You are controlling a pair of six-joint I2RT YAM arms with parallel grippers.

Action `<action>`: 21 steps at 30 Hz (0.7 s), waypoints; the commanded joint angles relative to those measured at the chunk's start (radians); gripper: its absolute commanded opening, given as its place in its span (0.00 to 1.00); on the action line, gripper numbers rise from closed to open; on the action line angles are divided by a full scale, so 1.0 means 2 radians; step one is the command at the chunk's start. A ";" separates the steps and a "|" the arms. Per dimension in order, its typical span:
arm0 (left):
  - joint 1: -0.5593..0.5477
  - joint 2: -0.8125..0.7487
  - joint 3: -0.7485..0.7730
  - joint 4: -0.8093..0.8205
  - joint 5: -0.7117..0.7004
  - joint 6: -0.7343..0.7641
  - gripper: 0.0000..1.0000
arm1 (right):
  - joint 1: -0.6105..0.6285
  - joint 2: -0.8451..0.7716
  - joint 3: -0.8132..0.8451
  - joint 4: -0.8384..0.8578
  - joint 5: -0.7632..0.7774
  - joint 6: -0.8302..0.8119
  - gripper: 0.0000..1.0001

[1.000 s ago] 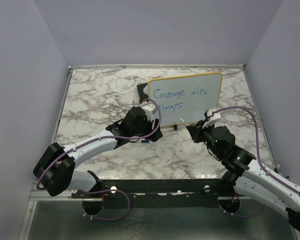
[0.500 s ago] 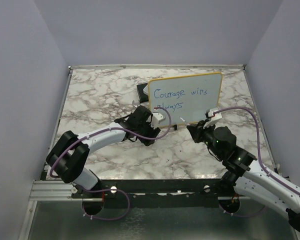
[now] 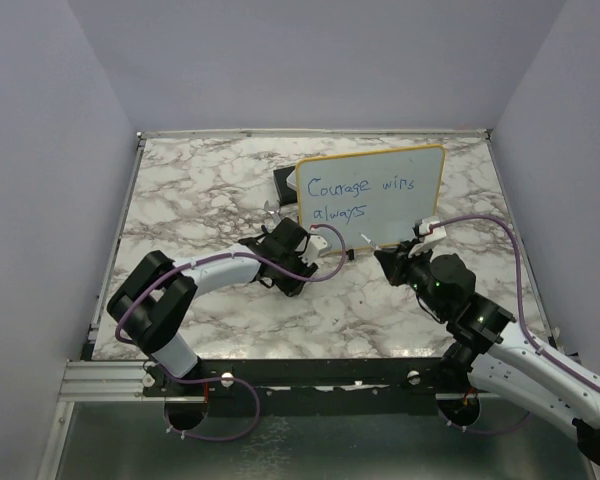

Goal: Write a sentence on the whiteboard
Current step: Pick up the pen cap from the center of the board.

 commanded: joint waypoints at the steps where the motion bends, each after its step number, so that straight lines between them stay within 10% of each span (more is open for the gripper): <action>1: -0.012 -0.004 -0.011 -0.002 -0.036 -0.013 0.41 | -0.003 -0.006 -0.008 -0.009 0.012 0.000 0.01; 21: -0.041 -0.005 -0.011 -0.004 -0.059 -0.041 0.09 | -0.003 -0.001 -0.005 -0.019 0.012 0.004 0.01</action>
